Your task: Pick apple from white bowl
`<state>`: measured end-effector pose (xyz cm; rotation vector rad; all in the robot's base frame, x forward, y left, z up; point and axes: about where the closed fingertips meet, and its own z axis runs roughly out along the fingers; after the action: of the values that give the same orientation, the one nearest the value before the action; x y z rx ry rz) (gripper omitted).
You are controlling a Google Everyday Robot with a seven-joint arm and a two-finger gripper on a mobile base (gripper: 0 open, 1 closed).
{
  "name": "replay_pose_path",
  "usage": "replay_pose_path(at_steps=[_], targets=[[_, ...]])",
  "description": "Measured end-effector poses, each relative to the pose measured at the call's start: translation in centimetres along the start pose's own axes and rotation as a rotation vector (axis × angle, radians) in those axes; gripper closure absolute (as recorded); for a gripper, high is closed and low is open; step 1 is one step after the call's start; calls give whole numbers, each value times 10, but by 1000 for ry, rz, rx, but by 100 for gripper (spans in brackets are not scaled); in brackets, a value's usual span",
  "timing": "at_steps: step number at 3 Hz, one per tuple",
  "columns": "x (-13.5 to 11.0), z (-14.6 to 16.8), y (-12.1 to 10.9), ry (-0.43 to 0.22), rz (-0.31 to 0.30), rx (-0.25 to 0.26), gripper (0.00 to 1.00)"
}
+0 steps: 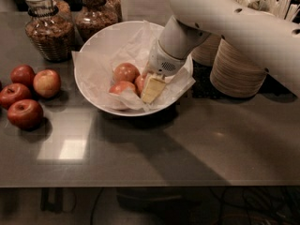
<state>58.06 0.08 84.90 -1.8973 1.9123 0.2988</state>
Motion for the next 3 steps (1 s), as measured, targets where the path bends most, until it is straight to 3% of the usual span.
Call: replay_pose_path(at_steps=[2,3], targets=[[-6,-2,0,-35,-27,-30,100],[-15,-37,0,-93,-86,-30,100]])
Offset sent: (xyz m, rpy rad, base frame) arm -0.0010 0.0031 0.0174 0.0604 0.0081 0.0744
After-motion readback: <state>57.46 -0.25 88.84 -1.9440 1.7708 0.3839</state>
